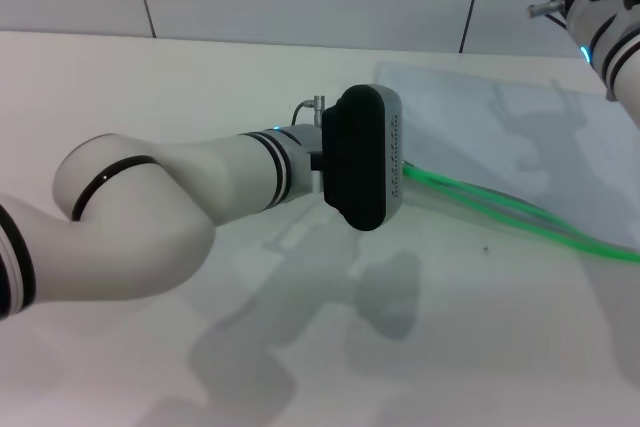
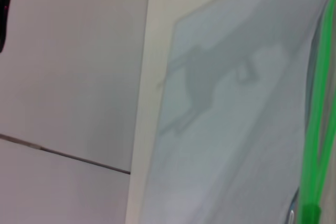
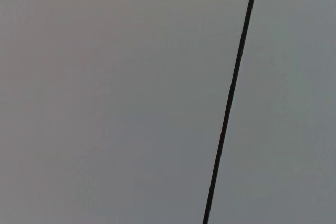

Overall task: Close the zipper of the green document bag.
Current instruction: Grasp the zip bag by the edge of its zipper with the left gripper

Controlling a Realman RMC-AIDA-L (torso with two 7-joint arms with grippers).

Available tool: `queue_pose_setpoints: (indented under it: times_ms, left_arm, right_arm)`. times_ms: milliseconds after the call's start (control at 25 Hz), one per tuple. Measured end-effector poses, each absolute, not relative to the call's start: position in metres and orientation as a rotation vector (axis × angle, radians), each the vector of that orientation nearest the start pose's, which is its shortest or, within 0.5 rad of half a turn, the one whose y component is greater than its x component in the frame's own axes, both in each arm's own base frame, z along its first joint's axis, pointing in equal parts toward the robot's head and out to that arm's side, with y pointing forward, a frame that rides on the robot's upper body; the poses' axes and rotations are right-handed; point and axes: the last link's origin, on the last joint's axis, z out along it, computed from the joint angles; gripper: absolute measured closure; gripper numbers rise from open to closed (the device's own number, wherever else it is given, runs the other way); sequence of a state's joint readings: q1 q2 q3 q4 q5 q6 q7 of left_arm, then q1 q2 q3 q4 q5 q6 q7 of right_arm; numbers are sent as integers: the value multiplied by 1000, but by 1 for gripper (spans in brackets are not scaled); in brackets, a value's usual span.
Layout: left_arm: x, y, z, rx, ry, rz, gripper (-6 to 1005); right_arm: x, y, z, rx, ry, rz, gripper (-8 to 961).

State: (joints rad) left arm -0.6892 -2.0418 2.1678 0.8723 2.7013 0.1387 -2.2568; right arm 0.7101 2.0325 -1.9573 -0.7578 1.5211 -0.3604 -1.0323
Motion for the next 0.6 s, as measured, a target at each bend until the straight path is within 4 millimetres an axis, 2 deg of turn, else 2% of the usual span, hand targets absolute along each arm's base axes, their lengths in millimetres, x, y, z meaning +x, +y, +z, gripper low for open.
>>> queue_pose_setpoints:
  times_ms: [320,600]
  left_arm:
    - [-157,399,-121,-2296,607,258,384]
    - [-155,402,-125,-2302,615,240,395]
  right_arm:
    - [171,464,-23,-1748,499,400,108]
    - [171,464,-23,-1750,499,400,111]
